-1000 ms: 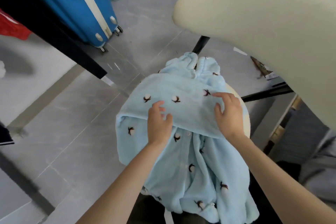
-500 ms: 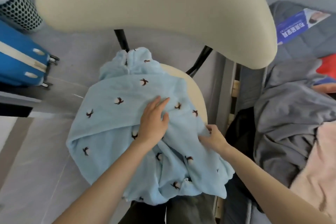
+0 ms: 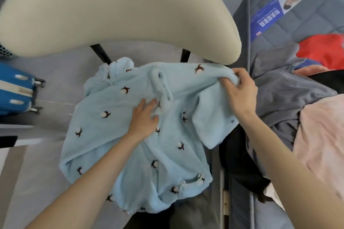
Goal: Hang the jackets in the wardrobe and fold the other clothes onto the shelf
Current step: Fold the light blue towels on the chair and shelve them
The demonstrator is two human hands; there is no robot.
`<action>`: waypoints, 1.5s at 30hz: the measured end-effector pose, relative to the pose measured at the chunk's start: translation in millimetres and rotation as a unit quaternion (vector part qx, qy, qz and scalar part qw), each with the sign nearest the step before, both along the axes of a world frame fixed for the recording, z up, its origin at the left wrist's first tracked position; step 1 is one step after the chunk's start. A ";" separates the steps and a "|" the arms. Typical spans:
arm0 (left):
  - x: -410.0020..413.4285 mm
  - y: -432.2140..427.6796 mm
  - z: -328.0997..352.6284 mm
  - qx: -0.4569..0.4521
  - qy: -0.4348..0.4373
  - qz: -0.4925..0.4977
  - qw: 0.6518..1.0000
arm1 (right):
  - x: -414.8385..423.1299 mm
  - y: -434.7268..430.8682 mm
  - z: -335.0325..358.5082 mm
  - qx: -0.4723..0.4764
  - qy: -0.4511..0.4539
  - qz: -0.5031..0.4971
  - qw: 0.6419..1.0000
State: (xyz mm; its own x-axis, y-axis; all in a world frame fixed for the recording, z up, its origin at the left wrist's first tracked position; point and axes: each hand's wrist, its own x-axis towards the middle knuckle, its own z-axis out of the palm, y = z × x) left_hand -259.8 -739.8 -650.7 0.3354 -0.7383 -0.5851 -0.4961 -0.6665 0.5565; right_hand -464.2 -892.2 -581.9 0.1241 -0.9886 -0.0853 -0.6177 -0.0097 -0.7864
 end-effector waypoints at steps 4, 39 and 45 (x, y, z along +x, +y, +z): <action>-1.1 -4.4 -4.1 0.051 0.003 -0.050 0.997 | 0.7 -4.3 7.1 0.092 0.139 0.060 0.984; 59.2 92.7 14.7 -0.091 0.211 0.400 0.887 | 139.8 73.9 -34.8 0.247 0.282 0.286 0.882; 53.6 108.3 10.1 -0.094 0.227 0.389 0.888 | 125.3 73.0 -41.0 0.189 0.433 0.348 0.810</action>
